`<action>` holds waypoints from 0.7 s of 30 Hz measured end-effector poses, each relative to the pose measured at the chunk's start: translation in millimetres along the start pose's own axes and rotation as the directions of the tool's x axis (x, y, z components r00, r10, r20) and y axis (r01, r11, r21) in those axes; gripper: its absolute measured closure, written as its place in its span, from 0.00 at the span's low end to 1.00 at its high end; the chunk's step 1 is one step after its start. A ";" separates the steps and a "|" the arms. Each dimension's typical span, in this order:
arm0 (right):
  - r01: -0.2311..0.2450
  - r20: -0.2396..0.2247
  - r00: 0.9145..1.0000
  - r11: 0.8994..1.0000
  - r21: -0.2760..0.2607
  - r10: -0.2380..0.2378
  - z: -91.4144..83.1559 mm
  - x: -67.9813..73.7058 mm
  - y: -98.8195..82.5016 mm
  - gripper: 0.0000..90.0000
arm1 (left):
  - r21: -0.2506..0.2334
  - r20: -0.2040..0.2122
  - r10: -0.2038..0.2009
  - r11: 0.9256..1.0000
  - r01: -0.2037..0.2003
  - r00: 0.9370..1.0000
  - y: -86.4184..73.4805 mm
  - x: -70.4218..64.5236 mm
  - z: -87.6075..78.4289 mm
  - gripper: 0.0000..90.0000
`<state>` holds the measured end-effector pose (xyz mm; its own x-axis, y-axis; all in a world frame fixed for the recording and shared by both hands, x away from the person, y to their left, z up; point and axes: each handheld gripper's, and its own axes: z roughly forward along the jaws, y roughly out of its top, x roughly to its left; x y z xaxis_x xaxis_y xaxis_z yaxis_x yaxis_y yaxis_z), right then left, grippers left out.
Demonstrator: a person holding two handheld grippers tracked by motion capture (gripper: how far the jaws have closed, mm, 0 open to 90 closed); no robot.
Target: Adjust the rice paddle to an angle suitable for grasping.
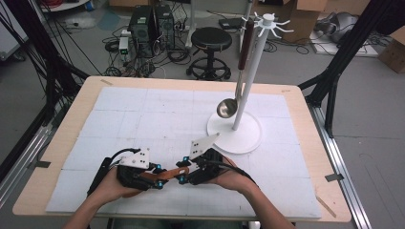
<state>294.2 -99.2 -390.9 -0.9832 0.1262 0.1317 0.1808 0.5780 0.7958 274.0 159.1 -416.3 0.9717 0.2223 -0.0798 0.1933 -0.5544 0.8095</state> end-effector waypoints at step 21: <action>-0.176 0.026 0.982 0.959 -0.221 0.186 -13.4 0.9 -7.7 0.57 | -0.119 -0.056 -0.031 0.993 0.024 0.998 28.6 0.2 -0.2 0.72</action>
<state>291.6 -114.3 -389.0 -0.9315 0.2527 0.2617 0.3407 0.3541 0.8709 279.7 143.4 -393.0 0.9562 0.2840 -0.0716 0.1987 -0.4493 0.8710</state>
